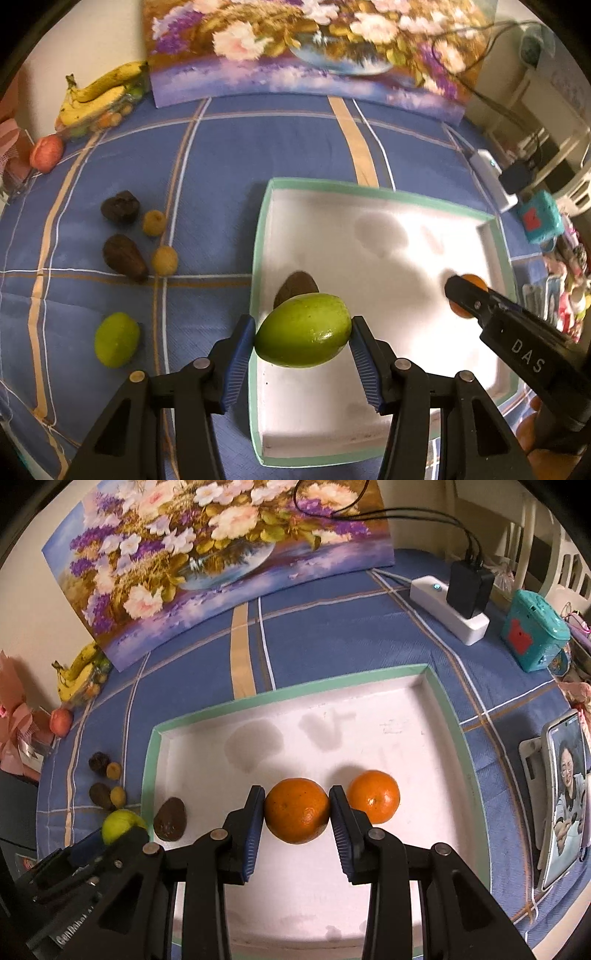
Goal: Organize fruits
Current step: 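Carry the green fruit with the left tool to the tray while the right tool carries the orange, then open the left tool to drop the green fruit while the right tool releases the orange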
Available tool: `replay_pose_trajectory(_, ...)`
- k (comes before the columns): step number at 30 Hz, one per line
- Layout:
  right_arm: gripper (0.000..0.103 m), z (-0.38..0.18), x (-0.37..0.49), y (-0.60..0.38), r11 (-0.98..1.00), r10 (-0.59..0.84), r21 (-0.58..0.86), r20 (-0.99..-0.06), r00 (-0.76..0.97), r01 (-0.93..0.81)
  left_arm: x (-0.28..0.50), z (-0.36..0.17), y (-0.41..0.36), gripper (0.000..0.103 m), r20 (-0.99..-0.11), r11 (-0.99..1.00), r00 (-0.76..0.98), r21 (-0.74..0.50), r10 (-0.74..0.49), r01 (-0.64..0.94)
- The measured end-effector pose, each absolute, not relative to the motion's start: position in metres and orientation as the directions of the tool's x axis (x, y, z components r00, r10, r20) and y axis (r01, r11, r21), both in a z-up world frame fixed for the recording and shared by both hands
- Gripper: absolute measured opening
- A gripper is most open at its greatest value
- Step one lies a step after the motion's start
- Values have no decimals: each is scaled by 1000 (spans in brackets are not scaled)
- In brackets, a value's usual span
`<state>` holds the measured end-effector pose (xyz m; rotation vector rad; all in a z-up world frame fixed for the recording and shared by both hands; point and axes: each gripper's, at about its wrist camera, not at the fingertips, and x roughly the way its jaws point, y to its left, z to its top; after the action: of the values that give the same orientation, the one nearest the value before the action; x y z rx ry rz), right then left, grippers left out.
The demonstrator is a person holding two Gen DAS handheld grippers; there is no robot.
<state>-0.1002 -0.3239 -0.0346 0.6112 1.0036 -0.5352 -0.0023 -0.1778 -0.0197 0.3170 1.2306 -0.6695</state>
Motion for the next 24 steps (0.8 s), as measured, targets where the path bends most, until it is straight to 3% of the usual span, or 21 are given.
replay_pose_trajectory(24, 37, -73, -96, -326, 714, -86, 166, -943, 321, 681, -13, -56, -187, 55, -971, 753, 119, -79, -206, 653)
